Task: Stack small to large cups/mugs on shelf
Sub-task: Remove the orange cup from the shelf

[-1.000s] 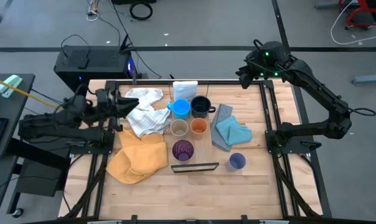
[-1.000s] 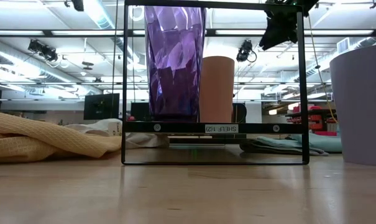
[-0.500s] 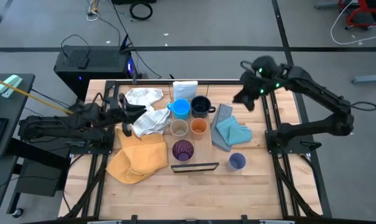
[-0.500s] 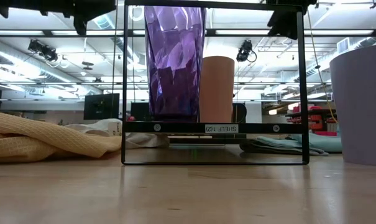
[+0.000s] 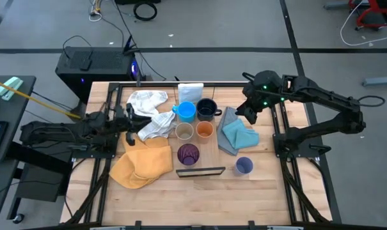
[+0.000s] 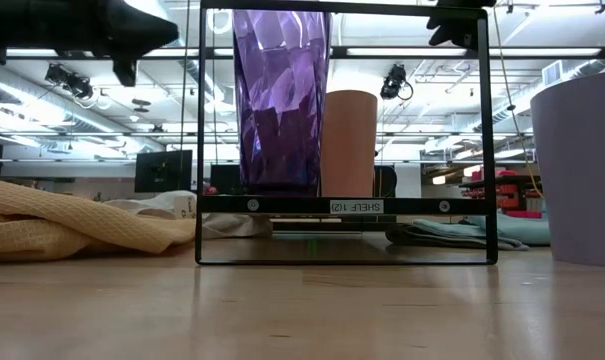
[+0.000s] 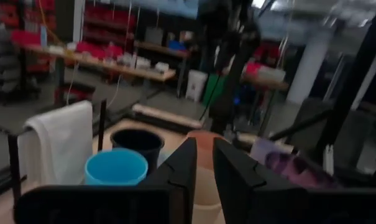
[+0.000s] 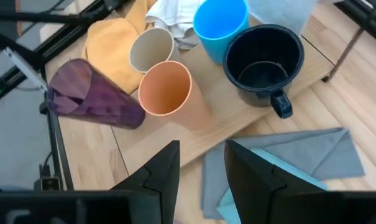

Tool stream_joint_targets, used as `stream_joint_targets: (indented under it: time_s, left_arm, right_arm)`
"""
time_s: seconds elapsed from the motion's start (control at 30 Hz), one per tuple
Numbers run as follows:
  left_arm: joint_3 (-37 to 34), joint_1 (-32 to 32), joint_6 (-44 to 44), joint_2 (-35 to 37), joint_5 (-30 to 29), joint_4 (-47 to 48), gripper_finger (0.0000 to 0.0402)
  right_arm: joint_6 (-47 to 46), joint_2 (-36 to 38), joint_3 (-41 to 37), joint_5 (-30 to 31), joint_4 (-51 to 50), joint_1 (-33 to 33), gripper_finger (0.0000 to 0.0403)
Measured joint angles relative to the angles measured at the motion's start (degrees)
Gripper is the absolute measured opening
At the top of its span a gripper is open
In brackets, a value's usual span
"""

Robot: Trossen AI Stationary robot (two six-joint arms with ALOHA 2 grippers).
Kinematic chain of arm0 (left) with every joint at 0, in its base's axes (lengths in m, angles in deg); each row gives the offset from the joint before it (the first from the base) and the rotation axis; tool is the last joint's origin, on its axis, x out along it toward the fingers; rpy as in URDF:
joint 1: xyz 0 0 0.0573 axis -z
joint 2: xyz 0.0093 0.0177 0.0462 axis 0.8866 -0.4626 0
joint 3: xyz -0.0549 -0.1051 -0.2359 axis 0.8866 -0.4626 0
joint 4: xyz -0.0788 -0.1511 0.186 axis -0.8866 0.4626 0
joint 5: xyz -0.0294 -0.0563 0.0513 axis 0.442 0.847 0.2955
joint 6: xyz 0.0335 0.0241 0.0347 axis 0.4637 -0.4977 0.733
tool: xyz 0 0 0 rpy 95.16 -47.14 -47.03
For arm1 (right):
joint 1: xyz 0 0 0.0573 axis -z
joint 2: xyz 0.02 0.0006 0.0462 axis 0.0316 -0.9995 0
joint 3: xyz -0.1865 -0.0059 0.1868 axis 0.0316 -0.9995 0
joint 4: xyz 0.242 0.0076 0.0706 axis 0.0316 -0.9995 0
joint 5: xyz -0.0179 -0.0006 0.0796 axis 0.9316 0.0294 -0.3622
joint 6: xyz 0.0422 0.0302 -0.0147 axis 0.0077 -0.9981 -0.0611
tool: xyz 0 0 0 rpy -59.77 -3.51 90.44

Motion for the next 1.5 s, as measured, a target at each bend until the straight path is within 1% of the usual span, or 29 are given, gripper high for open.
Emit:
stream_joint_targets:
  time_s: [0.07, 0.23, 0.3, 0.4, 0.5, 0.7, 0.83, 0.97, 1.1, 1.17, 1.3, 1.4, 1.5]
  left_arm:
    - [-1.71, 0.00, 0.54, 3.23, 0.00, -1.55, 0.0055]
    - [-4.28, 0.00, 0.66, 12.22, 0.00, -1.14, 0.0053]
    - [-5.09, 0.00, 0.91, 15.57, -0.37, 0.80, 0.0055]
    - [-6.90, 0.00, 0.01, 20.42, -3.34, 5.84, 0.0056]
    - [-7.90, 0.00, -0.66, 24.46, -3.62, 7.52, 0.0053]
    - [-7.74, 0.00, 0.56, 23.97, -1.74, 9.70, 0.0046]
    - [-8.72, 0.00, -0.26, 24.01, 4.11, 10.44, 0.0046]
    - [-11.34, 0.01, -3.58, 23.98, 8.59, 10.73, 0.0041]
    - [-14.74, 0.09, -5.48, 23.99, 8.95, 7.57, 0.0028]
    - [-15.03, 0.09, -5.29, 23.88, 8.94, 5.53, 0.0021]
    - [-15.00, 0.04, -3.83, 23.99, 8.85, 5.19, 0.0011]
    - [-15.00, 0.04, -3.27, 23.99, 8.85, 5.20, 0.0010]
    - [-15.00, 0.08, 0.73, 23.99, 8.97, 5.02, 0.0016]
  right_arm:
    - [-1.62, 0.00, 0.00, 0.27, 0.04, -0.04, 0.0132]
    - [-3.92, 0.00, 0.00, 1.56, 0.23, -0.05, 0.0132]
    - [-4.54, 0.00, 0.00, 2.04, 0.98, -0.05, 0.0132]
    - [-5.03, 0.00, 0.00, 2.81, 2.08, -0.05, 0.0132]
    - [-5.45, 0.00, -0.01, 3.32, 2.23, -0.05, 0.0132]
    - [-6.50, -0.01, 0.00, 3.77, 2.59, -0.03, 0.0132]
    - [-7.58, -0.02, 0.00, 3.98, 2.60, -0.03, 0.0132]
    - [-8.02, -0.13, 0.00, 3.98, 2.61, -0.03, 0.0132]
    - [-8.98, -0.13, -0.01, 4.26, 2.62, 0.01, 0.0132]
    - [-9.27, -0.13, -0.01, 4.39, 2.61, 0.01, 0.0132]
    - [-9.32, -0.13, 0.00, 4.01, 2.60, -0.41, 0.0132]
    - [-9.84, -0.48, 0.00, 2.10, 2.58, -1.87, 0.0132]
    - [-11.43, -1.20, 0.00, -1.04, 2.58, -3.40, 0.0132]
